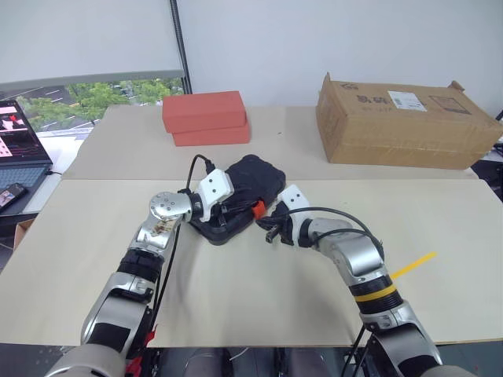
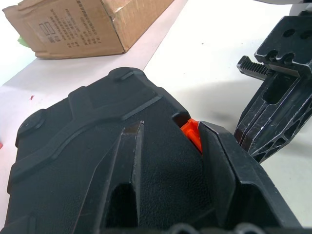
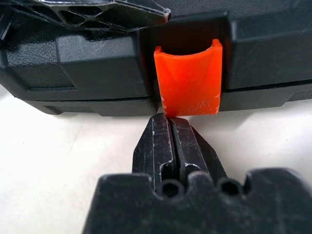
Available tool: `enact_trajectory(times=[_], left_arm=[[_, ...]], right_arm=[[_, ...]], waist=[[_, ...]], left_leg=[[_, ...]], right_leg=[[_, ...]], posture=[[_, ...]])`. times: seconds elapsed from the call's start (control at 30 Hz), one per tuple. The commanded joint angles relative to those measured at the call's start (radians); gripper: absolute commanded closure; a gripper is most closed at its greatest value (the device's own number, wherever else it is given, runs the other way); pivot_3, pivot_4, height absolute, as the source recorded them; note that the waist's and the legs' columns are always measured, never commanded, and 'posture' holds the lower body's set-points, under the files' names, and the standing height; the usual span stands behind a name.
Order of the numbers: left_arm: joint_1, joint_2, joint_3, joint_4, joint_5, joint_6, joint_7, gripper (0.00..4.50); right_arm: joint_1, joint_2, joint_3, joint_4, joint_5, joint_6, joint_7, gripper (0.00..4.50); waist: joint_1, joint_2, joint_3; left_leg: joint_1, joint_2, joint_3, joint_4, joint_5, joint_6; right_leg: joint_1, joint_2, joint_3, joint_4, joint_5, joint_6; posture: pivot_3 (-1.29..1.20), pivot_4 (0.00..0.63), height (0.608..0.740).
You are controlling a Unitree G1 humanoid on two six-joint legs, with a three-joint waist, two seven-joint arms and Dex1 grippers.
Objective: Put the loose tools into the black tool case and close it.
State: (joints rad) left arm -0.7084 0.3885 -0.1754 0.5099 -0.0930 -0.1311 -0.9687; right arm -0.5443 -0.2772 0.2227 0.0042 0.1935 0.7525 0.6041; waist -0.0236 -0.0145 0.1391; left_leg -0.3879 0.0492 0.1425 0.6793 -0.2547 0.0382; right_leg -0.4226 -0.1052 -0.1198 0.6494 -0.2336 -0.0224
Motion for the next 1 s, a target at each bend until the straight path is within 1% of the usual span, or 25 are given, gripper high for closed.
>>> enact_trajectory(times=[0.03, 0.1, 0.17, 0.2, 0.23, 0.27, 0.33, 0.43, 0.5, 0.6, 0.67, 0.73, 0.77, 0.8, 0.83, 0.87, 0.9, 1.0], left_arm=[[0.026, 0.006, 0.040, 0.023, -0.016, 0.043, 0.027, 2.63], [0.037, 0.007, 0.105, -0.027, -0.097, 0.106, 0.029, 2.63], [0.060, 0.018, 0.183, -0.099, -0.194, 0.197, 0.032, 2.63], [0.078, 0.034, 0.217, -0.135, -0.225, 0.238, 0.040, 2.63], [0.098, 0.052, 0.242, -0.170, -0.244, 0.270, 0.044, 2.63], [0.130, 0.081, 0.266, -0.214, -0.261, 0.299, 0.038, 2.63], [0.186, 0.125, 0.308, -0.286, -0.290, 0.340, 0.042, 2.63], [0.301, 0.181, 0.383, -0.409, -0.329, 0.408, 0.077, 2.63], [0.385, 0.203, 0.413, -0.482, -0.343, 0.432, 0.089, 2.63], [0.555, 0.217, 0.463, -0.606, -0.370, 0.452, 0.094, 1.90], [0.659, 0.214, 0.487, -0.680, -0.390, 0.469, 0.106, 1.18], [0.759, 0.199, 0.494, -0.742, -0.397, 0.469, 0.118, 0.49], [0.789, 0.196, 0.493, -0.760, -0.397, 0.469, 0.124, 0.05], [0.816, 0.188, 0.491, -0.775, -0.399, 0.473, 0.136, 0.00], [0.850, 0.183, 0.479, -0.780, -0.385, 0.476, 0.147, 0.00], [0.874, 0.180, 0.471, -0.784, -0.376, 0.478, 0.156, 0.00], [0.896, 0.178, 0.460, -0.782, -0.356, 0.464, 0.162, 0.00], [0.938, 0.171, 0.422, -0.778, -0.272, 0.430, 0.221, 0.00]], right_arm=[[0.009, -0.071, -0.034, -0.079, 0.004, -0.020, 0.030, 4.44], [0.041, -0.119, -0.036, -0.077, -0.009, -0.064, 0.049, 4.44], [0.077, -0.162, -0.052, -0.066, -0.017, -0.158, 0.072, 4.44], [0.092, -0.166, -0.083, -0.059, -0.002, -0.162, 0.066, 4.44], [0.104, -0.166, -0.114, -0.049, 0.009, -0.183, 0.055, 4.44], [0.119, -0.171, -0.146, -0.031, 0.020, -0.239, 0.064, 4.44], [0.149, -0.183, -0.192, -0.007, 0.038, -0.341, 0.104, 4.44], [0.209, -0.207, -0.254, 0.036, 0.074, -0.489, 0.183, 4.44], [0.250, -0.226, -0.274, 0.040, 0.095, -0.553, 0.247, 4.44], [0.307, -0.261, -0.291, 0.034, 0.136, -0.556, 0.327, 4.50], [0.330, -0.277, -0.301, 0.040, 0.155, -0.573, 0.366, 4.50], [0.349, -0.293, -0.322, 0.068, 0.166, -0.601, 0.401, 3.90], [0.352, -0.297, -0.329, 0.078, 0.168, -0.611, 0.409, 3.67], [0.354, -0.297, -0.340, 0.091, 0.177, -0.622, 0.416, 3.31], [0.356, -0.300, -0.349, 0.108, 0.183, -0.639, 0.426, 3.07], [0.357, -0.301, -0.355, 0.120, 0.186, -0.652, 0.435, 2.64], [0.357, -0.301, -0.361, 0.133, 0.186, -0.666, 0.443, 2.35], [0.356, -0.307, -0.366, 0.172, 0.186, -0.705, 0.473, 1.25]], waist=[[0.002, 0.000, 0.000], [0.004, 0.000, 0.000], [0.004, 0.000, 0.000], [0.003, 0.000, 0.000], [0.000, 0.000, 0.000], [-0.002, 0.000, 0.000], [-0.007, -0.001, 0.000], [-0.002, -0.001, 0.000], [0.003, -0.001, 0.001], [0.008, -0.001, 0.000], [0.010, 0.000, 0.001], [0.011, -0.001, 0.001], [0.012, -0.001, 0.001], [0.015, -0.001, 0.001], [0.019, -0.001, 0.001], [0.020, 0.000, 0.001], [0.022, 0.000, 0.001], [0.024, 0.000, 0.001]], left_leg=[[0.000, 0.000, 0.000, 0.000, 0.000, 0.000], [0.000, 0.000, 0.000, 0.000, -0.002, 0.003], [-0.001, 0.000, 0.000, 0.000, -0.002, 0.003], [-0.001, 0.000, 0.000, 0.000, -0.002, 0.003], [-0.001, 0.000, 0.000, 0.000, -0.002, 0.003], [-0.002, 0.000, 0.000, -0.001, 0.001, -0.001], [-0.002, 0.000, 0.000, -0.002, 0.003, -0.006], [-0.002, 0.000, 0.000, -0.003, 0.003, -0.006], [-0.002, 0.000, 0.000, -0.003, 0.002, -0.004], [-0.002, -0.001, 0.000, -0.003, 0.000, -0.002], [-0.002, -0.001, 0.000, -0.003, -0.001, -0.001], [-0.002, -0.001, 0.000, -0.003, -0.002, 0.000], [-0.002, 0.000, -0.001, -0.003, -0.004, 0.004], [0.000, 0.000, -0.001, -0.003, -0.004, 0.004], [0.000, 0.000, -0.001, -0.003, -0.005, 0.005], [-0.001, 0.000, -0.002, -0.003, -0.005, 0.005], [0.000, 0.000, -0.002, -0.003, -0.005, 0.005], [0.000, 0.000, -0.002, -0.003, -0.005, 0.004]], right_leg=[[0.000, 0.000, 0.000, 0.000, 0.000, 0.000], [0.000, -0.001, 0.000, 0.000, 0.000, 0.000], [0.000, -0.001, 0.000, -0.001, 0.000, 0.001], [0.000, -0.001, 0.000, -0.001, 0.000, 0.001], [-0.001, -0.001, 0.000, -0.001, -0.001, 0.001], [-0.001, -0.001, 0.000, -0.002, 0.000, 0.001], [-0.002, 0.000, 0.000, -0.002, 0.000, 0.001], [-0.001, -0.001, 0.000, -0.004, -0.001, 0.002], [0.000, -0.001, 0.000, -0.005, -0.001, 0.002], [0.001, -0.003, 0.001, -0.006, -0.002, 0.003], [0.001, -0.005, 0.001, -0.006, -0.003, 0.004], [0.001, -0.007, 0.001, -0.006, -0.003, 0.004], [0.000, -0.008, 0.001, -0.006, -0.002, 0.004], [0.001, -0.009, 0.001, -0.006, -0.003, 0.004], [0.002, -0.009, 0.000, -0.006, -0.003, 0.004], [0.001, -0.008, 0.000, -0.006, -0.004, 0.006], [0.001, -0.008, 0.000, -0.006, -0.005, 0.008], [0.001, -0.008, 0.001, -0.005, -0.006, 0.009]], posture=[[0.00, 0.150, 0.712], [0.00, 0.150, 0.712], [0.00, 0.150, 0.712], [0.00, 0.150, 0.712], [0.00, 0.150, 0.712], [0.00, 0.150, 0.712], [0.00, 0.150, 0.712], [0.00, 0.150, 0.712], [0.00, 0.150, 0.712], [0.00, 0.150, 0.712], [0.00, 0.150, 0.712], [0.00, 0.150, 0.712], [0.00, 0.150, 0.712], [0.00, 0.150, 0.712], [0.00, 0.150, 0.712], [0.00, 0.150, 0.712], [0.00, 0.150, 0.712], [0.00, 0.150, 0.712]])
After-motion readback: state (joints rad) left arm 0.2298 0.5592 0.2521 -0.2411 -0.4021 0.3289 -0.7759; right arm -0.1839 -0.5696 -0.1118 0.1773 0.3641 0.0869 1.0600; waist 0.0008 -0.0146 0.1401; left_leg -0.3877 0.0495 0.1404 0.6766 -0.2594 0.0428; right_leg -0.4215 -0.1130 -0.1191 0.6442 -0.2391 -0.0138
